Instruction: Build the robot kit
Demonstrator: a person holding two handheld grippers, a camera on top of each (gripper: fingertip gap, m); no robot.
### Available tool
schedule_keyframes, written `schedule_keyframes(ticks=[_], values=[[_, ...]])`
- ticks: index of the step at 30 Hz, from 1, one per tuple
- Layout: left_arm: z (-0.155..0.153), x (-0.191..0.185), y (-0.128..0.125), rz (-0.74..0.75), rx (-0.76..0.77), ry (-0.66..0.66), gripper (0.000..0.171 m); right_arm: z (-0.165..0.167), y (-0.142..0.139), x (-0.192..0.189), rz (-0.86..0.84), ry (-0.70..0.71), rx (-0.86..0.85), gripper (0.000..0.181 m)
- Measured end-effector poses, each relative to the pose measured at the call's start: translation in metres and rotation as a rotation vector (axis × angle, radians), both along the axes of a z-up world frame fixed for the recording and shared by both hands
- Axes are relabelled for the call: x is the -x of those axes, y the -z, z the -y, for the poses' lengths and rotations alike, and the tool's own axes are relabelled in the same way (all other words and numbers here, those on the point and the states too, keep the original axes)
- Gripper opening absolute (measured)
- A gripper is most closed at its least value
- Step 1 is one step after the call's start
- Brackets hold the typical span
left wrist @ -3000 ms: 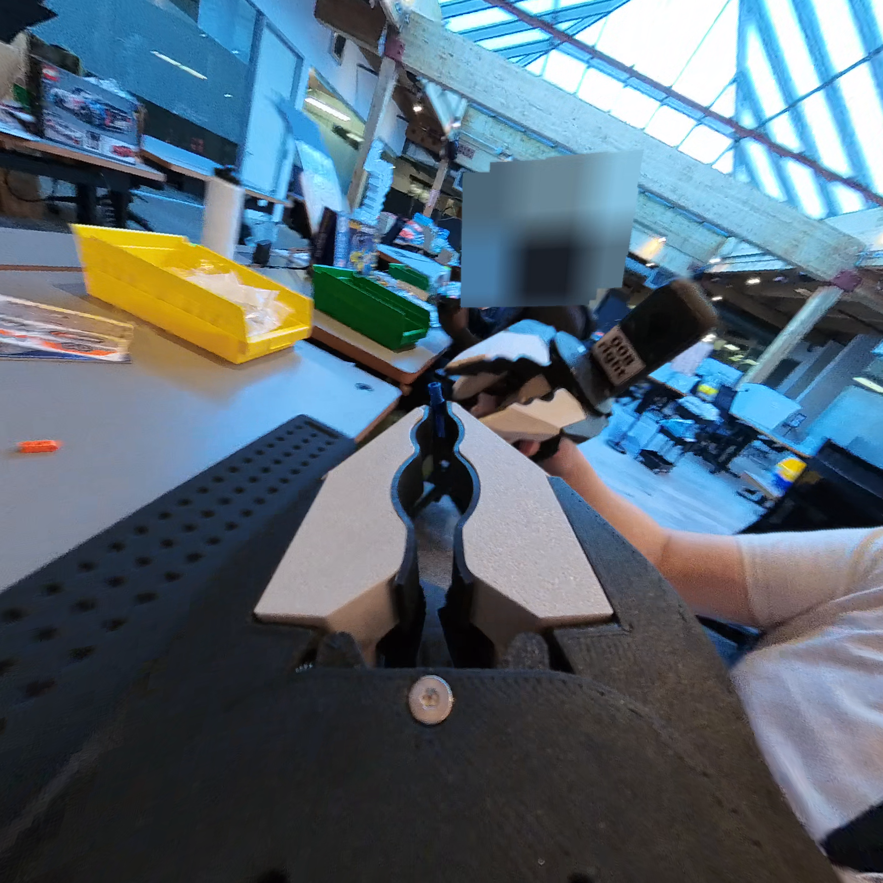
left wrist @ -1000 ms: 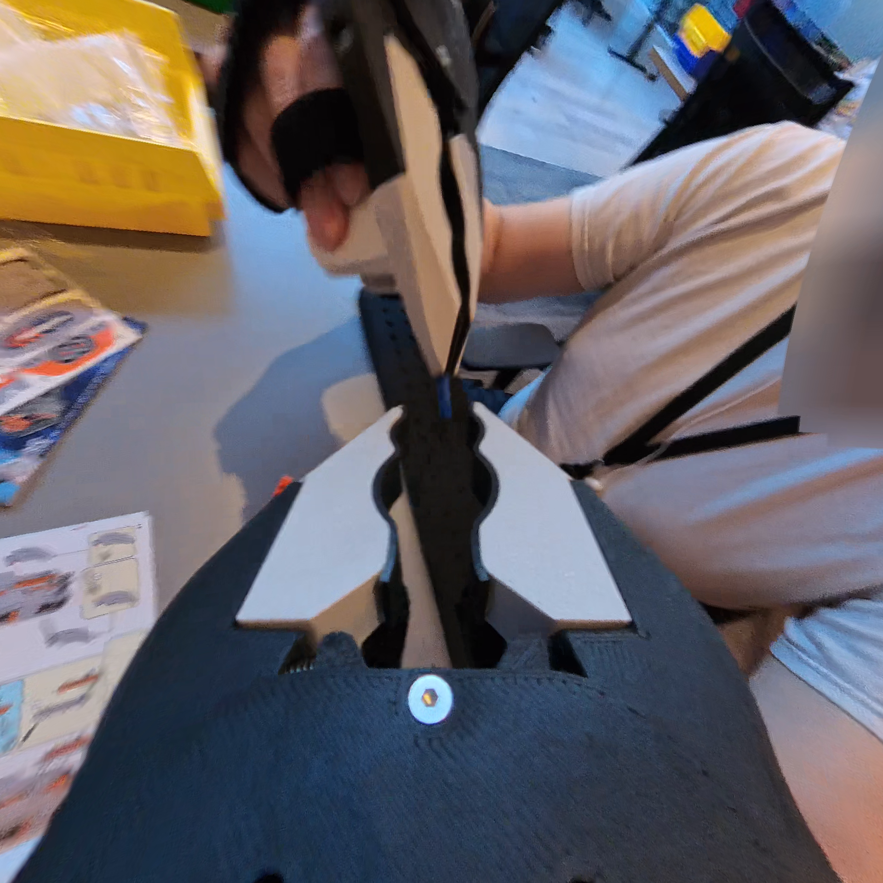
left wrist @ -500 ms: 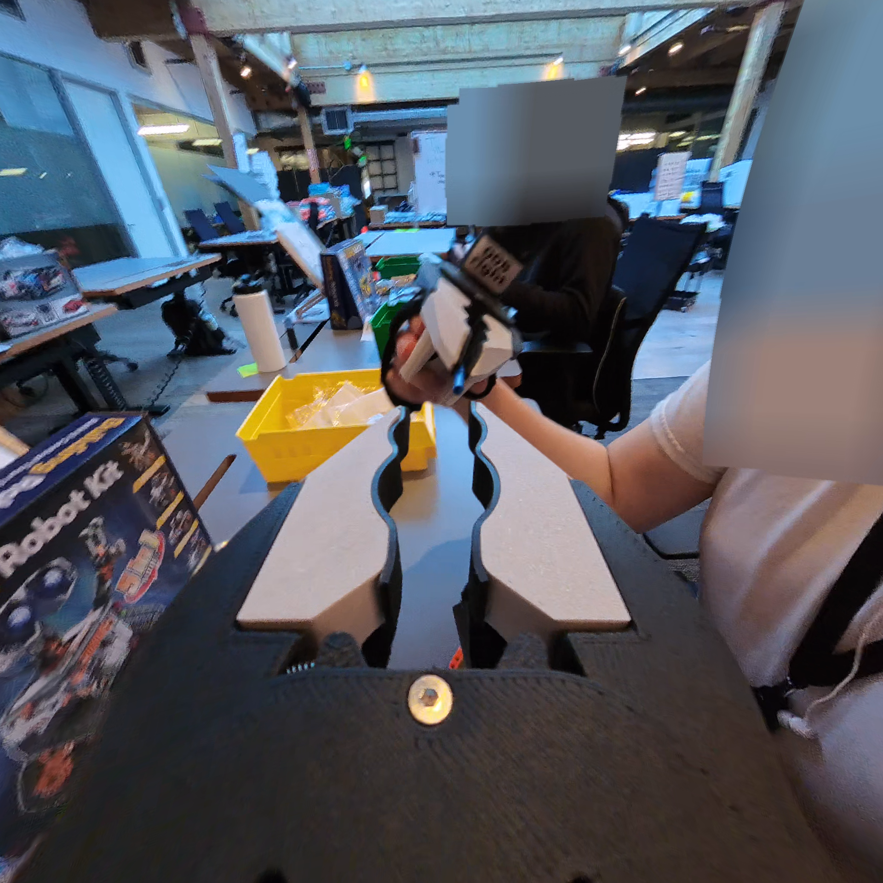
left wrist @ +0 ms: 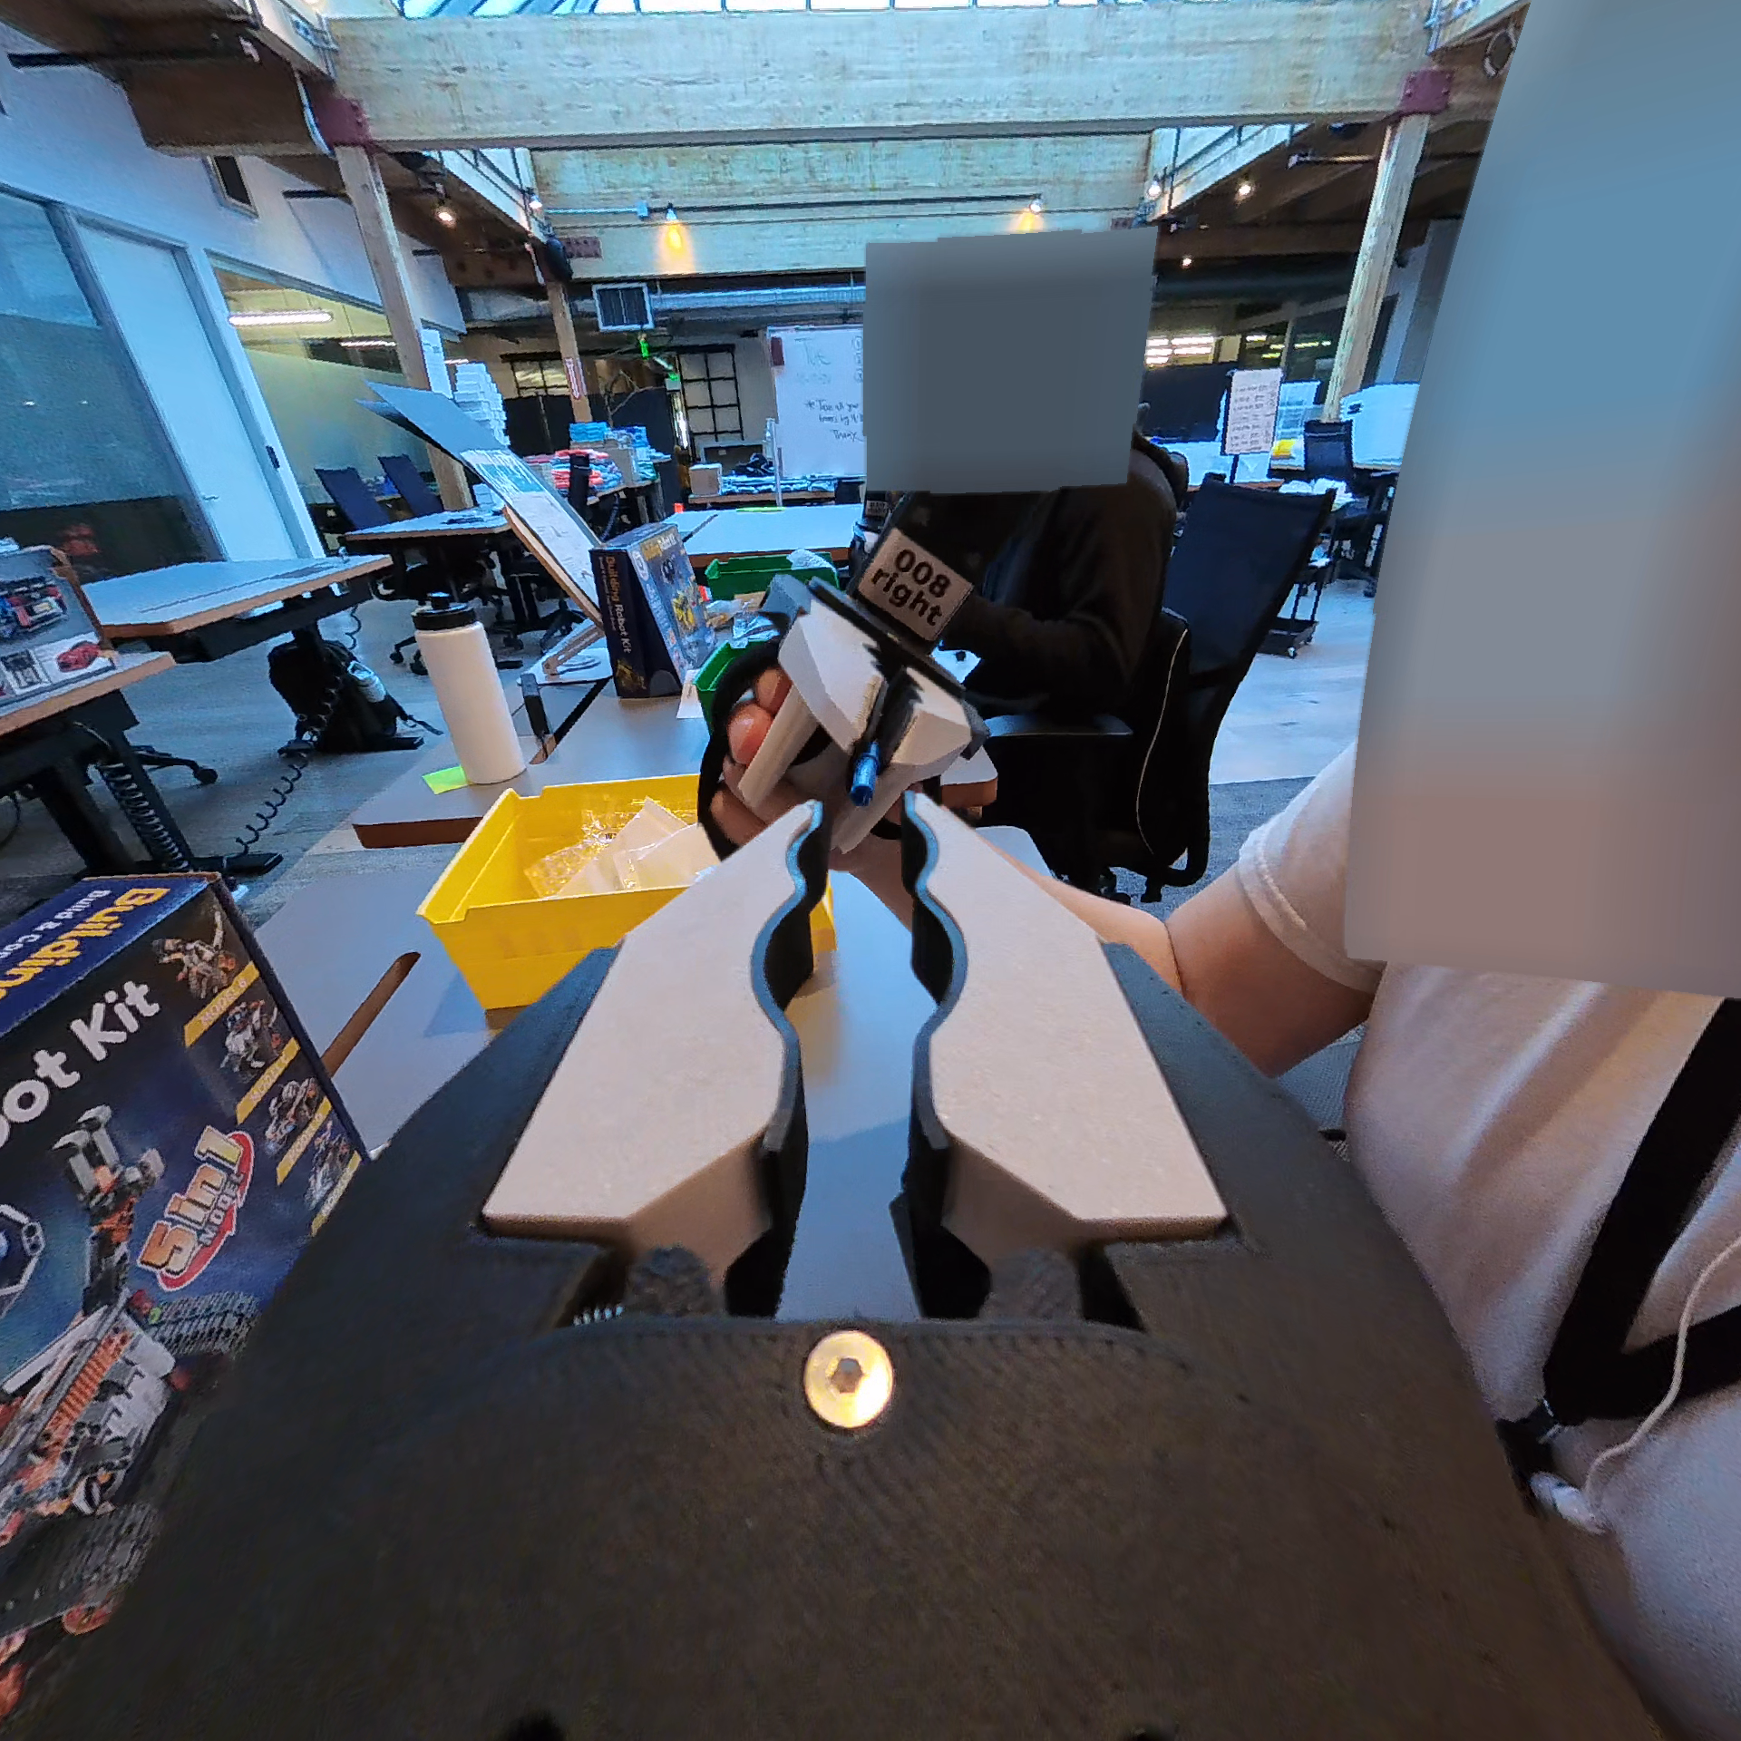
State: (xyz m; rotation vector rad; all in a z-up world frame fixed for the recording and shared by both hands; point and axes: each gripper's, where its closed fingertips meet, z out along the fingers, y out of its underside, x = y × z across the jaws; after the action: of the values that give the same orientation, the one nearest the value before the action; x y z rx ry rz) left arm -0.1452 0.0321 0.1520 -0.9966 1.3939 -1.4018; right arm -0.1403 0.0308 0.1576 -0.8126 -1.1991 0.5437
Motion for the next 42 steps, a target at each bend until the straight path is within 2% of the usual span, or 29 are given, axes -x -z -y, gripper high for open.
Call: schedule_keyframes(ticks=[3,7,12,16,19,21,26,30,42], values=[[0.002,-0.001,0.001,0.0,-0.021,-0.001,0.005,0.002,0.0,-0.001,0.005,-0.001,-0.004,0.003],[0.005,-0.003,-0.003,0.023,-0.003,0.014,0.008,0.001,0.004,-0.001,0.019,-0.005,0.005,0.003],[0.002,-0.006,0.007,-0.02,-0.044,-0.011,0.002,-0.001,0.008,0.001,0.019,-0.023,0.024,0.003],[0.001,-0.005,0.008,-0.039,-0.022,-0.002,0.002,-0.003,0.008,0.002,0.004,-0.03,0.036,0.004],[-0.003,-0.003,0.008,-0.057,0.007,-0.01,0.002,-0.006,0.007,0.004,0.006,0.018,0.022,0.024],[-0.003,-0.003,0.01,-0.07,0.007,-0.01,0.003,-0.006,0.01,0.006,0.038,0.039,0.022,0.014],[-0.003,-0.004,0.014,-0.102,0.013,-0.013,0.002,-0.011,0.017,0.012,0.086,0.087,-0.007,0.014],[-0.003,-0.001,0.014,-0.105,0.027,0.001,0.002,-0.009,0.016,0.01,0.083,0.081,-0.021,0.005],[-0.002,-0.002,0.016,-0.11,0.061,0.042,0.002,-0.008,0.018,0.012,0.088,0.062,-0.019,0.004]])
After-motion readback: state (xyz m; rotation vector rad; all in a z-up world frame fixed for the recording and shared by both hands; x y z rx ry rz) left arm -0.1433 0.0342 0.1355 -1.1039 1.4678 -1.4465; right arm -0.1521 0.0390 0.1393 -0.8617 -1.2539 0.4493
